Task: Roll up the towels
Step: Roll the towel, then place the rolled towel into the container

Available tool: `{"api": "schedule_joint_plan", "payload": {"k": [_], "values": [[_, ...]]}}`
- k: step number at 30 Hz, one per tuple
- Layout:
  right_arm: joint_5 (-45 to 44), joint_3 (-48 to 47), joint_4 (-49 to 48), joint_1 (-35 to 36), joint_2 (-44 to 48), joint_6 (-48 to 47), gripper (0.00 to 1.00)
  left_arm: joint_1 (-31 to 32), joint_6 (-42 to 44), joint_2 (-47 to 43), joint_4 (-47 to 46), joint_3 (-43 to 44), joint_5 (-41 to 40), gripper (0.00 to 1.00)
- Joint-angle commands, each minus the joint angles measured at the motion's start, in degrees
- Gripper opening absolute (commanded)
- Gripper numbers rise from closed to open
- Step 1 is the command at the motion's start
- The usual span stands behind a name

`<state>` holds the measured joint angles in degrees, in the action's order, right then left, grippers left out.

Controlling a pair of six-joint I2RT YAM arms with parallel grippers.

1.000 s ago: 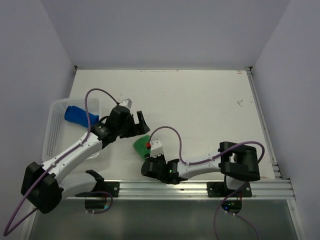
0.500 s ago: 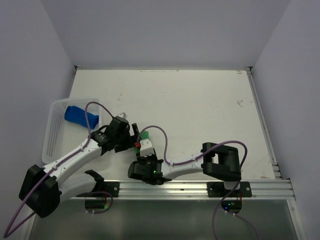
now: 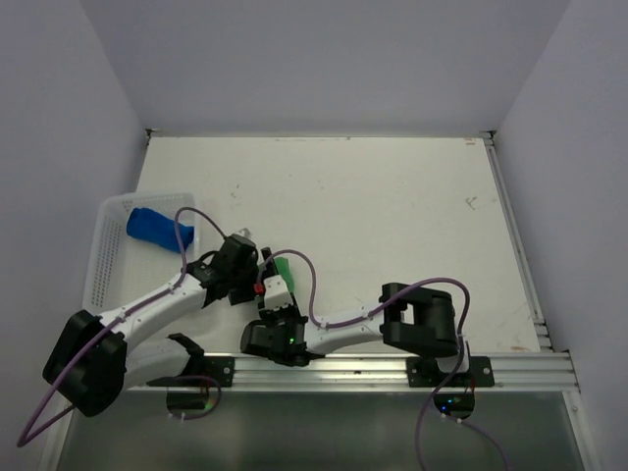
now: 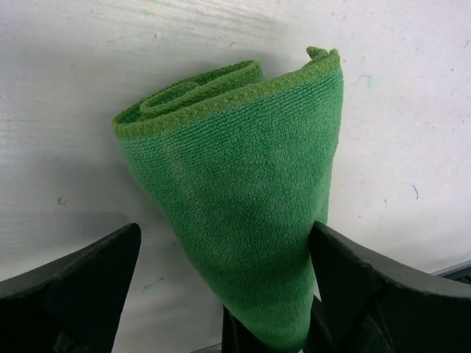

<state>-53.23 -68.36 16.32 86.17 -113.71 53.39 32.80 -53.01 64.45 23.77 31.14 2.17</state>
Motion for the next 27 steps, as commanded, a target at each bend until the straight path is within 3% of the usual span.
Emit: {"api": "schedule_joint_plan", "payload": {"k": [1,15,20,23,25,27], "values": [[-4.3,-2.6,-1.3,1.6,-1.2,-0.5,0.06,0.2,-1.1,1.7,-4.1,-0.7,0.5,0.99],[-9.0,-6.0,-3.0,3.8,-4.9,-6.4,0.04,0.1,-0.7,8.6,-5.6,-0.8,-0.8,0.89],[-9.6,-6.4,-4.3,4.4,-5.8,-7.9,0.04,0.1,0.3,11.0,-4.9,-1.3,-1.0,0.81],[-10.0,-6.0,-4.5,4.4,-5.5,-7.8,0.09,0.1,1.0,11.5,-4.9,-2.1,-0.3,0.68],[-10.1,-5.6,-4.5,4.4,-5.0,-7.3,0.16,0.2,1.9,11.2,-4.6,-3.3,-0.8,0.55],[-10.4,-4.7,-4.5,4.4,-3.9,-7.1,0.31,0.1,2.9,11.3,-4.4,-3.8,-0.4,0.41]]}}
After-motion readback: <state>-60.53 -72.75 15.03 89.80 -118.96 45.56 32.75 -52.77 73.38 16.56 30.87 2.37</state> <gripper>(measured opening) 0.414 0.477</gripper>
